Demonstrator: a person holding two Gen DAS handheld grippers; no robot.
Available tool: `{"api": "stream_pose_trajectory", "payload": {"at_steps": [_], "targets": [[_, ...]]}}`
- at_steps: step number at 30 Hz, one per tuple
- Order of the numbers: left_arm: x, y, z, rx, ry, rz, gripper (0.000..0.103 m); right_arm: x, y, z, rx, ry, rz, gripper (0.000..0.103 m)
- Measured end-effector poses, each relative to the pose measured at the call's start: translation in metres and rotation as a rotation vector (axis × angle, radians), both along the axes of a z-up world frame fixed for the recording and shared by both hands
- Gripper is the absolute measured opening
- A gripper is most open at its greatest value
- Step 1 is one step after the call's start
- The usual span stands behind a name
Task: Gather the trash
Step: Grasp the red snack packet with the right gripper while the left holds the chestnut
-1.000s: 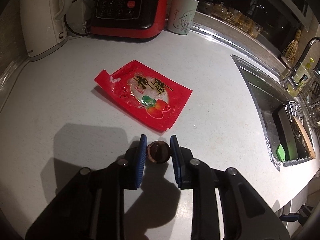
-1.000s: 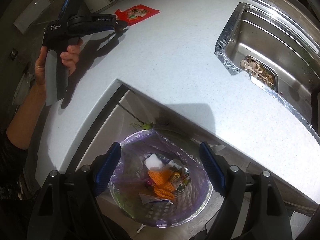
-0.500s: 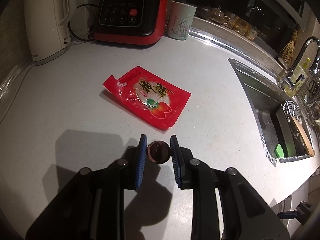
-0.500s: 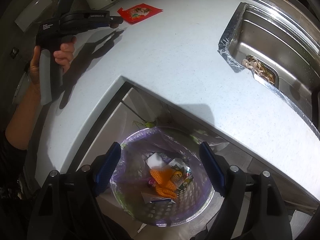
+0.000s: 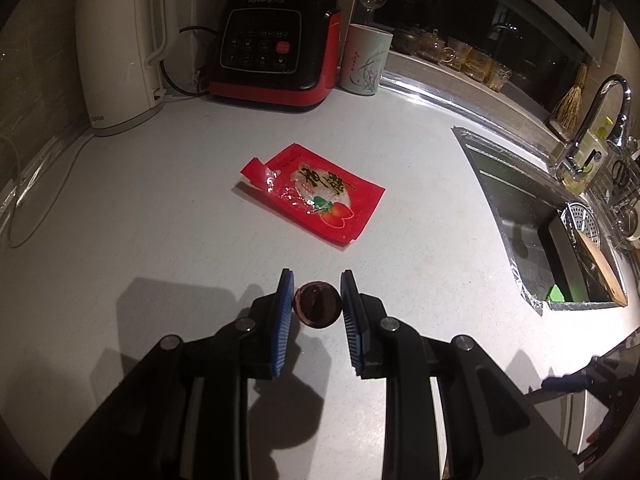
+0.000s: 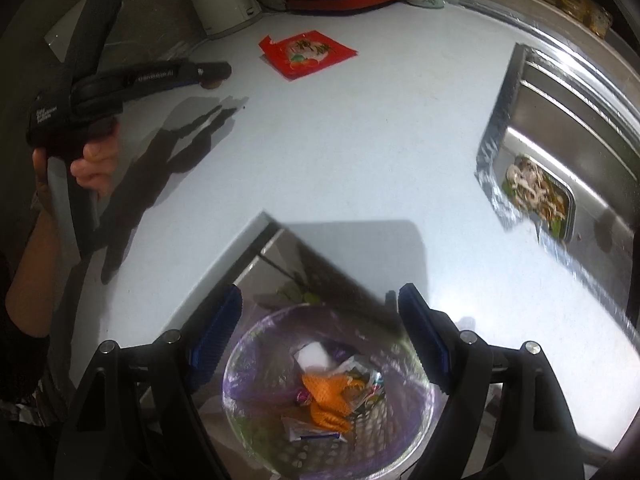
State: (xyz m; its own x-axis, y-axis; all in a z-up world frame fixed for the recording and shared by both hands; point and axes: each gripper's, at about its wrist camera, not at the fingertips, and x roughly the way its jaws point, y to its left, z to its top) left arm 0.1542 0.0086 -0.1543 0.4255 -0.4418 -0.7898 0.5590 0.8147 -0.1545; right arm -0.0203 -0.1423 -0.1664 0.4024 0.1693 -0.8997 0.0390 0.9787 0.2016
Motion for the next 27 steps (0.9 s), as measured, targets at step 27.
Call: {"api": "stream_pose_trajectory", "payload": {"at_steps": [27], "targets": [[0.014,0.031,-0.025,0.009,0.063,0.099,0.024,0.267,0.007,-0.039,-0.105,-0.111,0.1,0.083]]}}
